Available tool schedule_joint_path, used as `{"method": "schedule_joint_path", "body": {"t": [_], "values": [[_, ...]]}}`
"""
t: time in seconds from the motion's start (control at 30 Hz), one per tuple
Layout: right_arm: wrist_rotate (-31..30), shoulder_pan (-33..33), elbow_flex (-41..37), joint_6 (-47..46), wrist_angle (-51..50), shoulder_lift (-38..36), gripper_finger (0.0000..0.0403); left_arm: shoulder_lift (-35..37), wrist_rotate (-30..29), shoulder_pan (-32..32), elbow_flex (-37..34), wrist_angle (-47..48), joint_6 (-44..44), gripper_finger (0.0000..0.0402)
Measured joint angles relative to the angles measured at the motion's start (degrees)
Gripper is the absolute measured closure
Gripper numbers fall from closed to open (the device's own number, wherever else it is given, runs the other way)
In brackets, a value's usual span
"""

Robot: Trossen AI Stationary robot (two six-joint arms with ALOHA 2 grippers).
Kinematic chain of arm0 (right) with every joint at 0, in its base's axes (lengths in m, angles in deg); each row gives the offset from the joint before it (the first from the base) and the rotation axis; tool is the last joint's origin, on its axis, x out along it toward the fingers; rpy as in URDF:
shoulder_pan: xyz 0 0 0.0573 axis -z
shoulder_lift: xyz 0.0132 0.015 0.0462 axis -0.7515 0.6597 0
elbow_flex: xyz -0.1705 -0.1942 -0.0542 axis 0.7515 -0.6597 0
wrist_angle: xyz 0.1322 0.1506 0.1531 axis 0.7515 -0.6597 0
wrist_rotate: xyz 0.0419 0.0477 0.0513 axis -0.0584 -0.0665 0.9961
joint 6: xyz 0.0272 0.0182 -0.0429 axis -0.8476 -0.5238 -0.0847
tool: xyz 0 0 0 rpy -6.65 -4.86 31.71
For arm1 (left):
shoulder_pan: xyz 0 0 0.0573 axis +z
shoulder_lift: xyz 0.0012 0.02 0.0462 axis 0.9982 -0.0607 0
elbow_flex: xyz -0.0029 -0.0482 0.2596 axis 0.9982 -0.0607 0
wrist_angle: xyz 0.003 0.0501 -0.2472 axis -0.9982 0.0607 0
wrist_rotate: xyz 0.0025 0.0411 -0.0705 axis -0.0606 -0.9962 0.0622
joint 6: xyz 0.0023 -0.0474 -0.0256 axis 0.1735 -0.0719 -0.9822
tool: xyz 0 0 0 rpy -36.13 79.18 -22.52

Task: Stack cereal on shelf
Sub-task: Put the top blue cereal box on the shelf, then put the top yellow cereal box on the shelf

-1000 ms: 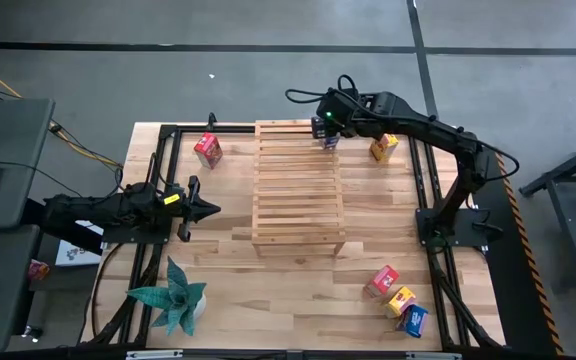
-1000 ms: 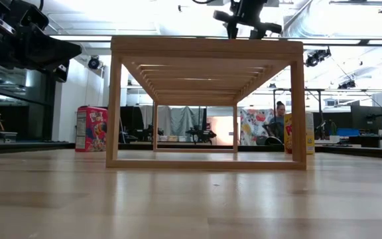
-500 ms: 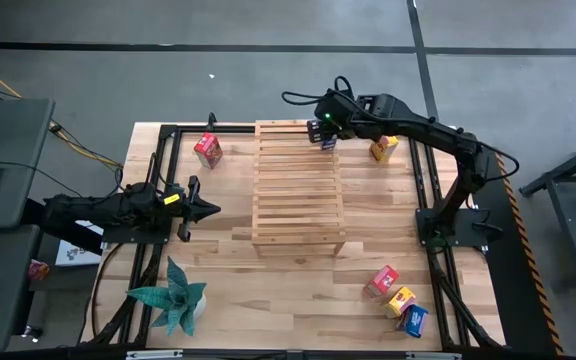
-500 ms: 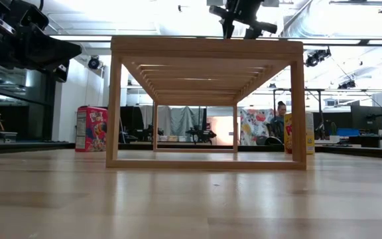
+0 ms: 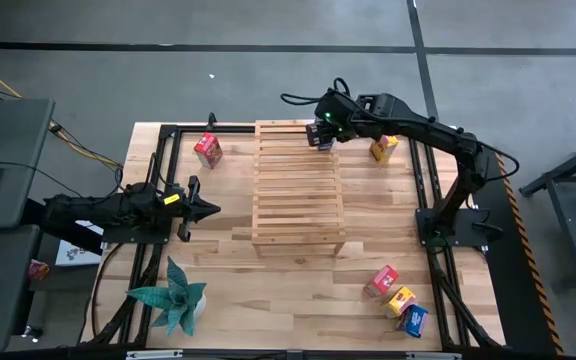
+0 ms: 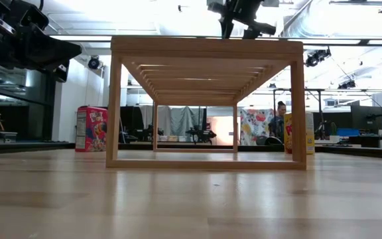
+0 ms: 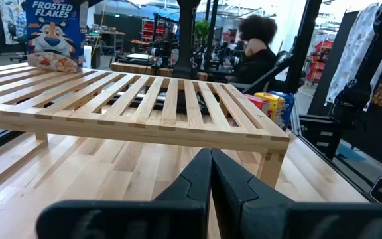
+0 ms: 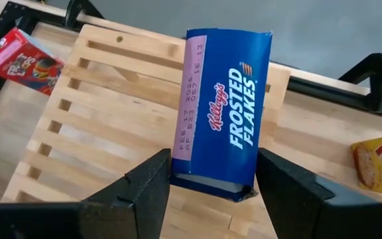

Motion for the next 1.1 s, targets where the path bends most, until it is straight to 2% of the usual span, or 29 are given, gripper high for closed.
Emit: {"method": "schedule_joint_path", "body": {"t": [0.53,0.83,1.1], "values": [[1.77,0.04,-0.02,-0.09,0.5,-0.73,0.0194,0.0,-0.02,0.0,0.0,0.0,-0.02,0.0401],[-0.78,0.02,-0.02,-0.62,0.41,-3.36,0.0194,0.0,-0.01,-0.01,0.0,0.0,0.0,0.0402],[1.08,-0.12,-0.02,5.03,-2.81,-3.92,0.0194,0.0,-0.02,0.0,0.0,0.0,0.0,0.0401]]}}
